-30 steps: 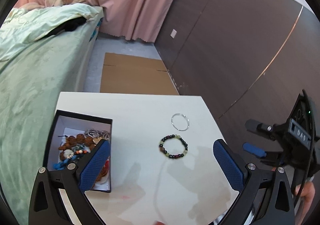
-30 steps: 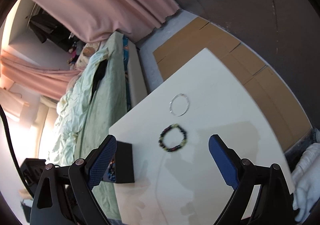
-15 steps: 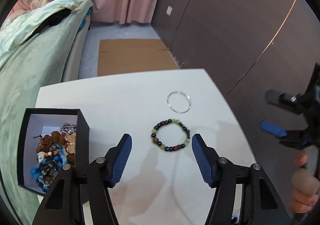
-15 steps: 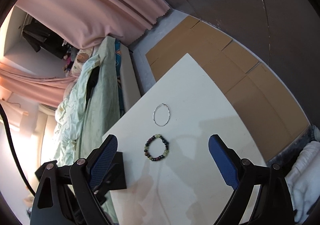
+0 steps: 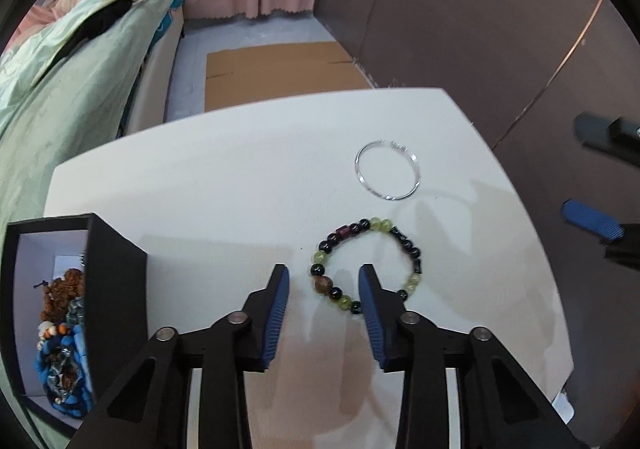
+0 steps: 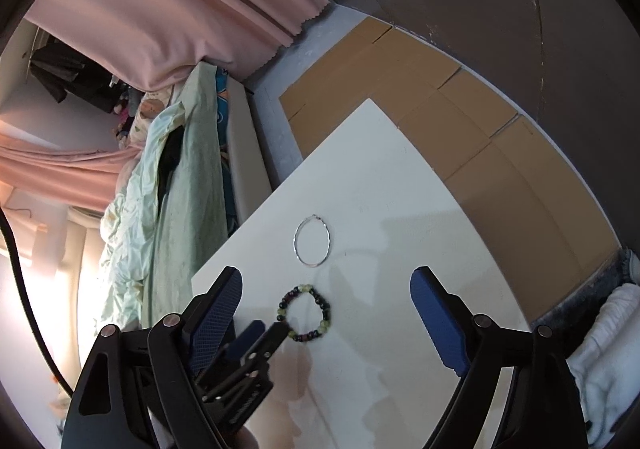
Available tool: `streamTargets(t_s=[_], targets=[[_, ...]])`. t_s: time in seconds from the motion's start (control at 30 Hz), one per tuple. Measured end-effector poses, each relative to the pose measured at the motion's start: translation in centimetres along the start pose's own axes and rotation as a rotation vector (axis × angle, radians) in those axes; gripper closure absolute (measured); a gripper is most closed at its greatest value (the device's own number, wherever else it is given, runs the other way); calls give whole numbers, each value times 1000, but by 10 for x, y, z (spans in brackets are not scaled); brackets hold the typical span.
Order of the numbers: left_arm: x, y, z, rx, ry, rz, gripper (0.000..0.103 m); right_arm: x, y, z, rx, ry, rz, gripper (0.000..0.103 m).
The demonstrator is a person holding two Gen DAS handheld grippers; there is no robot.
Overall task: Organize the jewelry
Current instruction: 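Move the left gripper to the beaded bracelet and grasp it, then lower the beaded bracelet into the box with the left gripper while the right approaches the hoop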
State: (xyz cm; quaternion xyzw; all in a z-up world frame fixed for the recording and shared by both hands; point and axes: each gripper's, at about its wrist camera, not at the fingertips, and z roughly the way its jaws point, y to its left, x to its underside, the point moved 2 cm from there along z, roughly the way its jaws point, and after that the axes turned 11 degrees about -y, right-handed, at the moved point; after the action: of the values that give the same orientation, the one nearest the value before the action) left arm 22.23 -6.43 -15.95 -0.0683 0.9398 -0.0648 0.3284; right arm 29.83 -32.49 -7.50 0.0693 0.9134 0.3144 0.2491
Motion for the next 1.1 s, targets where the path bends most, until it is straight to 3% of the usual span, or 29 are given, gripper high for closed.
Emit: streamTargets(t_s=[0.17, 0.23, 0.43, 1.1], targets=[[2, -6, 5, -36, -7, 51, 74, -5, 0, 4, 12, 7, -3, 15], [2, -4, 6, -58, -12, 61, 94, -6, -1, 9, 20, 15, -5, 15], [-5, 7, 0, -19, -21, 17, 94, -5, 13, 18, 37, 27, -81, 15], [-47, 60, -84, 82, -243, -162, 94, 26, 57, 76, 178, 57, -400, 16]])
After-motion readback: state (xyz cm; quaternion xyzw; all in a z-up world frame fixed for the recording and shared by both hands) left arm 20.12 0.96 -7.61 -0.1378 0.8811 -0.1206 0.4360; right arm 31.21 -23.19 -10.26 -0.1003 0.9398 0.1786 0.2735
